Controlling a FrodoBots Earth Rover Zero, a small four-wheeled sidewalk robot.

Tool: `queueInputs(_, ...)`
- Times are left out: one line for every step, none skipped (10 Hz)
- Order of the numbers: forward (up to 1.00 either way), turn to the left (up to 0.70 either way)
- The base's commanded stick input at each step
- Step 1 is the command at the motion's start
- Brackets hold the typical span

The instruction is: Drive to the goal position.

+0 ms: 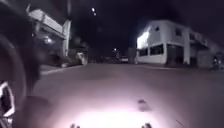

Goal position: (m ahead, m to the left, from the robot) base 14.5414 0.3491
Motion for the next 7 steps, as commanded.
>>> queueInputs(0.85, 0.0)
queueInputs(0.85, 0.0)
queueInputs(0.85, 0.0)
queueInputs(0.85, 0.0)
queueInputs(0.85, 0.0)
queueInputs(0.85, 0.0)
queueInputs(0.85, 0.0)
